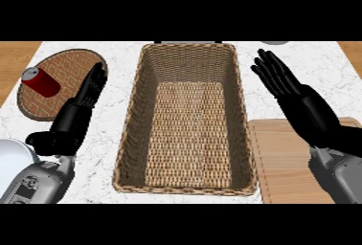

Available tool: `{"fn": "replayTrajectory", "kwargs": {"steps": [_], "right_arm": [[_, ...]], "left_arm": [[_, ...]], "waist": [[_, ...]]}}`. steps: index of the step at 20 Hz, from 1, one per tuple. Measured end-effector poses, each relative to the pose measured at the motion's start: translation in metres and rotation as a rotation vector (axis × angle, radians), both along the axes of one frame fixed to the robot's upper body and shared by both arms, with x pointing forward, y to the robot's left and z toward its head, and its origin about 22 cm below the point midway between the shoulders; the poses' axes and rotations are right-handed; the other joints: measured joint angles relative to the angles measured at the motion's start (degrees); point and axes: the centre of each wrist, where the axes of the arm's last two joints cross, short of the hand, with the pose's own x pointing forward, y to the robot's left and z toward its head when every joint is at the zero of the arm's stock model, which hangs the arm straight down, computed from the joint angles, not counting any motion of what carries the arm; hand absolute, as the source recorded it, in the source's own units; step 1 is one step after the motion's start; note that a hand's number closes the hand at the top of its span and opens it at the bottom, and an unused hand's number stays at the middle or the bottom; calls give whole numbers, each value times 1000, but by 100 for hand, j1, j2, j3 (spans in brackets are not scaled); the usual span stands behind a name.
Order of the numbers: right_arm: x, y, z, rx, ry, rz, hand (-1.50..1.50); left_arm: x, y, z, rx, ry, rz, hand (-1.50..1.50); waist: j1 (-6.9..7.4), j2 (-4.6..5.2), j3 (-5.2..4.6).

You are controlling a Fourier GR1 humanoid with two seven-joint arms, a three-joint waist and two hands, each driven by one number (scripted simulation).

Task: Pick the tomato from the cutting board and place it in the basket

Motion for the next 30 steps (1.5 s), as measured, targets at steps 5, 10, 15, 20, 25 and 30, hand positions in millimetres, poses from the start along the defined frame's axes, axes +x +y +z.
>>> {"fn": "replayTrajectory", "kwargs": {"steps": [5, 10, 15, 20, 25, 30], "right_arm": [[-11, -15, -12, -36, 83, 287, 150], [-39, -27, -45, 170, 213, 450, -150], [-87, -57, -39, 94, 202, 519, -150], [-78, -93, 23, -210, 12, 368, -150], [-65, -113, 102, -628, -156, 263, -150], [-67, -110, 159, -1046, -206, 344, -150]], "left_arm": [[3, 24, 2, 83, -8, 50, 0], [2, 46, -1, 136, 20, 99, 0], [-3, 63, -5, 160, 49, 117, 0], [-4, 70, -5, 170, 57, 127, 0], [-3, 70, -5, 173, 49, 116, 0], [-3, 68, -3, 174, 43, 90, 0]], "waist": [[29, 58, -41], [-121, 40, -40], [-188, 2, -73], [-216, -9, -80], [-88, 24, -87], [48, 58, -80]]}}
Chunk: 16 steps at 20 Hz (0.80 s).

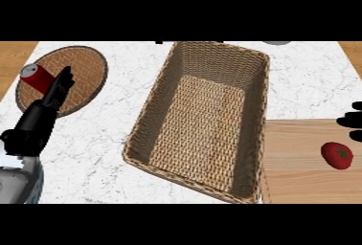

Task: Pick the tomato from the cutting board and place it in the basket

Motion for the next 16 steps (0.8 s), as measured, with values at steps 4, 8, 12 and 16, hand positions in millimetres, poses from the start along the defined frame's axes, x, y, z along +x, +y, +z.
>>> {"fn": "replayTrajectory", "kwargs": {"steps": [4, 8, 12, 16], "right_arm": [[2, 1, 22, -219, -5, 20, -150], [8, -2, 18, -347, -9, 0, -150], [17, -9, 1, -432, -13, -11, -150], [27, -19, -18, -476, -15, -10, -150]], "left_arm": [[5, -6, 2, -4, -9, -15, 0], [7, -7, 6, -4, -11, -28, 0], [10, -7, 4, -1, -14, -28, 0], [14, -10, -1, 1, -14, -33, 0]], "waist": [[76, 39, 6], [142, 55, 11], [157, 64, 12], [165, 72, 12]]}}
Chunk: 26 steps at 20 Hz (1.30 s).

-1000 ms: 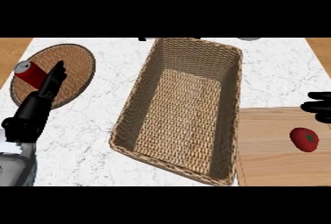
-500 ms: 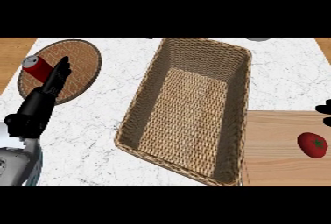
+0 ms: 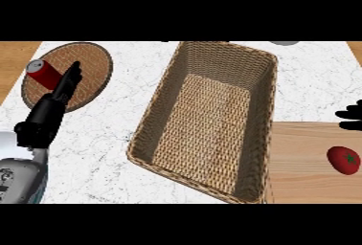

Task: Pick the tomato from the cutting board and place it in the basket

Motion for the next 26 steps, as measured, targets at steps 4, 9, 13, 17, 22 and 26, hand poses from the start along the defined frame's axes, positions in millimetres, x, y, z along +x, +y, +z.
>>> {"fn": "replayTrajectory", "kwargs": {"steps": [4, 9, 13, 17, 22, 26], "right_arm": [[7, -7, -20, -29, 6, 22, -150], [16, -12, -58, -103, 21, 46, -150], [25, -15, -83, -159, 36, 57, -150], [35, -20, -109, -187, 46, 72, -150], [44, -22, -134, -187, 46, 87, -150], [45, -32, -151, -176, 51, 97, -150]], "left_arm": [[-6, 3, -4, 0, 3, 0, 0], [-7, 3, -1, -5, 7, 6, 0], [-4, 5, -3, 3, 8, 10, 0], [-5, 7, 2, 1, 8, 13, 0], [-5, 6, 5, -6, 8, 19, 0], [-14, 11, -5, -6, 7, 22, 0]], "waist": [[-14, -16, 0], [-12, -19, -1], [-46, -26, -3], [-69, -34, -1], [-124, -48, -1], [-144, -53, -1]]}}
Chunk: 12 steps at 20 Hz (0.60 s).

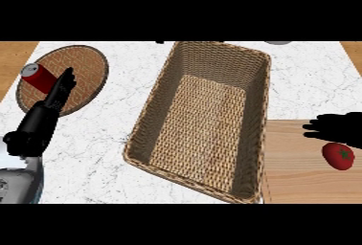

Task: Pick the tomato from the cutting board and place it in the basket

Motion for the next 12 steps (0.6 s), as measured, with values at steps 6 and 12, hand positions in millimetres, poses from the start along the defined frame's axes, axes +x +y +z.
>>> {"fn": "replayTrajectory", "kwargs": {"steps": [6, 12], "right_arm": [[4, -5, -8, 24, -20, 6, -150], [4, -9, -20, 39, -12, 0, -150]], "left_arm": [[-3, -2, 2, 7, 2, 8, 0], [-3, -5, 3, 5, 0, 14, 0]], "waist": [[-28, -8, -3], [-32, -11, -3]]}}
